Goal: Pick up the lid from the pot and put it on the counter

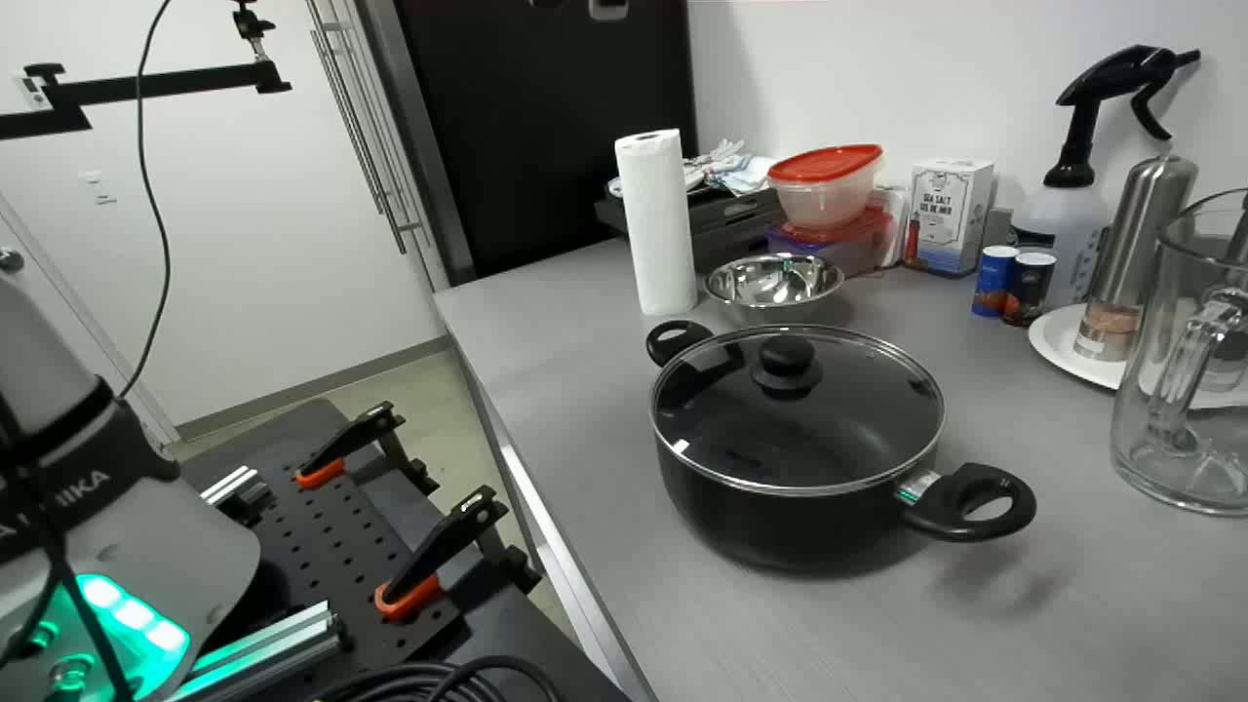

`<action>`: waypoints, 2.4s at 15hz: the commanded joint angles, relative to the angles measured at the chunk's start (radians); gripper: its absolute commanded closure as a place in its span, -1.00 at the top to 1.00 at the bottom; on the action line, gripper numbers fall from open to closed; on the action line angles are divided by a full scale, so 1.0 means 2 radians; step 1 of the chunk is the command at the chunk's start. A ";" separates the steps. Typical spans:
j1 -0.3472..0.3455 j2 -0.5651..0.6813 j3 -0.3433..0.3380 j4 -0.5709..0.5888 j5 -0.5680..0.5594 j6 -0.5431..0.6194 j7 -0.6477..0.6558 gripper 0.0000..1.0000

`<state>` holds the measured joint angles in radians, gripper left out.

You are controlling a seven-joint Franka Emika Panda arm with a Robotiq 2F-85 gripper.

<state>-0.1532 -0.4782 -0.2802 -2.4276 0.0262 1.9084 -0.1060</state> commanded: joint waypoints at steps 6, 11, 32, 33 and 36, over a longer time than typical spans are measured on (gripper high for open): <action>-0.010 0.002 0.009 0.001 0.004 -0.001 -0.004 1.00; -0.010 0.008 0.008 0.003 0.006 0.003 -0.002 1.00; -0.040 0.327 0.008 0.092 0.073 0.221 0.039 1.00; -0.041 0.336 0.008 0.096 0.073 0.224 0.041 1.00; -0.045 0.359 0.011 0.103 0.076 0.233 0.051 1.00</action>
<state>-0.2260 0.1884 -0.2775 -2.2566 0.1600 2.3558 -0.0331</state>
